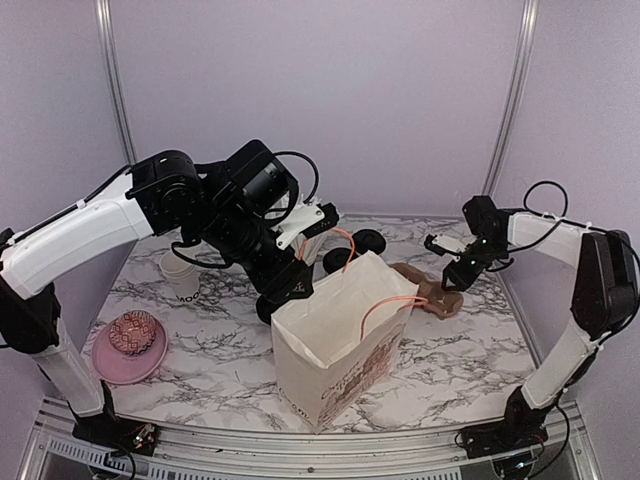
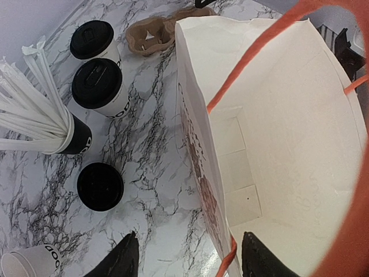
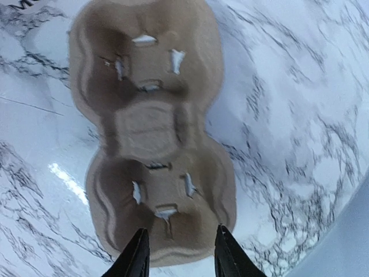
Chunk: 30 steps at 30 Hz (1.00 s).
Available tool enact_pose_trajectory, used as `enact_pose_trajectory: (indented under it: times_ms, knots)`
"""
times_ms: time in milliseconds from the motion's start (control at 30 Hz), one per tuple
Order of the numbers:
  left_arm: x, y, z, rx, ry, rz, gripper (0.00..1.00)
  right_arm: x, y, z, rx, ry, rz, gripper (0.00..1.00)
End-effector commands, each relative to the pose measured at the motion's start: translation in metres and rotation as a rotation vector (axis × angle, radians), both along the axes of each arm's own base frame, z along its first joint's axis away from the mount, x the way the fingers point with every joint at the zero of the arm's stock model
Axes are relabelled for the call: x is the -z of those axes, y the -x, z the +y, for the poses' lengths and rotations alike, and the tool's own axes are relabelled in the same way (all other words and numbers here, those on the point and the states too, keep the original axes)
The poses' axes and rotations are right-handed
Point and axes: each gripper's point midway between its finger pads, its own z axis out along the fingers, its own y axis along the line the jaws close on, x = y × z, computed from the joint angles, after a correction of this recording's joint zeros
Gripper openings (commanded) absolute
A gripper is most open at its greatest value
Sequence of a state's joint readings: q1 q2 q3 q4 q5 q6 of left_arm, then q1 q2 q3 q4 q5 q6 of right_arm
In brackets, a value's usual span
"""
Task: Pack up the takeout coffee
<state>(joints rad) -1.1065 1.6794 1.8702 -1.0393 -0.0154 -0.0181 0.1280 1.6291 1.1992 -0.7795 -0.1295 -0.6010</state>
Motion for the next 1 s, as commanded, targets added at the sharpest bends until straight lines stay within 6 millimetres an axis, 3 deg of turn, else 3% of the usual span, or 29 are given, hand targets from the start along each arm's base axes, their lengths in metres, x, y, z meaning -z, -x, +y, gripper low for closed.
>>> enact_pose_trajectory:
  times_ms: [0, 233, 633, 967]
  knots:
    - [-0.012, 0.003, 0.004, 0.000, 0.034, -0.005, 0.62, -0.003, -0.006, 0.041, -0.082, -0.085, 0.016, 0.40]
    - [-0.008, 0.005, 0.008, -0.010, 0.027, 0.007, 0.62, 0.001, -0.031, 0.051, -0.090, -0.092, 0.056, 0.45]
    - [-0.004, 0.004, 0.008, -0.004, 0.016, 0.007, 0.62, 0.017, -0.033, 0.058, -0.124, -0.105, 0.143, 0.53]
    - [0.003, 0.004, 0.007, -0.002, -0.001, 0.015, 0.63, 0.029, -0.036, 0.060, -0.134, -0.098, 0.161, 0.51]
